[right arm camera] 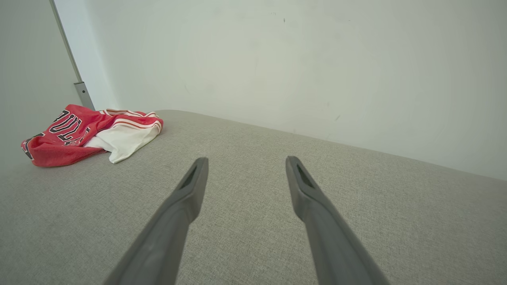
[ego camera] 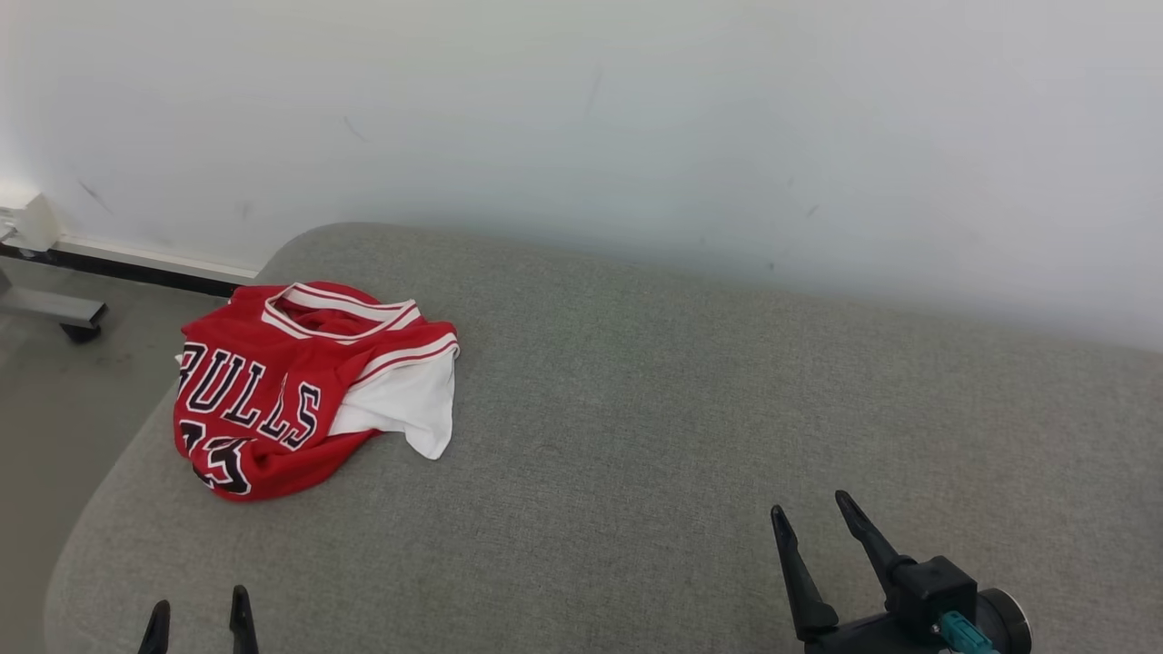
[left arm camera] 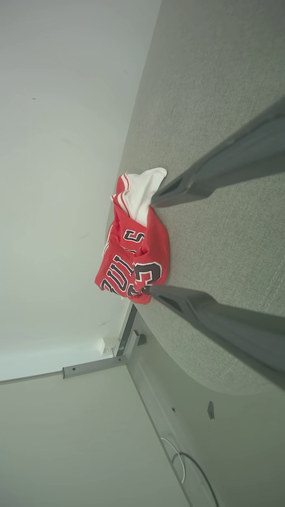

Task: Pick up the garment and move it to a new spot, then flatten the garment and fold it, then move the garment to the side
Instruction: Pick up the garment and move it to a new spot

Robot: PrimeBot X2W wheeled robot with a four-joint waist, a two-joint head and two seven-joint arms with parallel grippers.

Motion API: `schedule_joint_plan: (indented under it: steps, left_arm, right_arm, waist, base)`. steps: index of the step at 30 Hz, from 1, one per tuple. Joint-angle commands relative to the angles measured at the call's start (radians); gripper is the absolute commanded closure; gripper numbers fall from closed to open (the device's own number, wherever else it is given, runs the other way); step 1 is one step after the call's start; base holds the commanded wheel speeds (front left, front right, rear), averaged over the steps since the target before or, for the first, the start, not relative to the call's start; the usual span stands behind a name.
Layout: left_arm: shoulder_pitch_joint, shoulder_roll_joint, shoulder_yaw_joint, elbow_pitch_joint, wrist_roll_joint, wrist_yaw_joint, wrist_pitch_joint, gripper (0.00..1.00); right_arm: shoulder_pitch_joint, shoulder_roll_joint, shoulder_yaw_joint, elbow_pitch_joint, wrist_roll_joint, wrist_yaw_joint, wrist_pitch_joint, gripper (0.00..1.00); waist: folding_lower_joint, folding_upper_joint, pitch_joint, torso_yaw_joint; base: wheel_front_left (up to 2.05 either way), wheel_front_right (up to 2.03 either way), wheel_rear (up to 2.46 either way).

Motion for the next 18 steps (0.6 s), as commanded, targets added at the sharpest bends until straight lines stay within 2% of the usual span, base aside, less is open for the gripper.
schedule_joint_plan:
  steps: [1,12,18]
  left_arm:
    - [0.007,0.0,0.006,0.001,0.002,-0.003,-0.001,0.0]
    - [-0.035,0.001,0.019,0.045,-0.009,0.003,-0.001,0.0]
    - [-0.161,0.024,0.033,0.163,-0.033,0.012,0.036,0.0]
  right_arm:
    - [0.005,0.002,0.005,0.002,0.006,-0.003,-0.005,0.0]
    - [-0.008,0.002,0.023,0.004,0.007,-0.003,-0.006,0.0]
    - [-0.029,-0.001,0.057,-0.009,-0.009,-0.003,0.015,0.0]
  waist:
    - [0.0,0.0,0.0,-0.004]
    - [0.0,0.0,0.016,-0.037]
    - [0.0,0.0,0.056,-0.081]
  base:
    - [0.0,0.0,0.0]
    - [0.0,0.0,0.0]
    - [0.0,0.0,0.0]
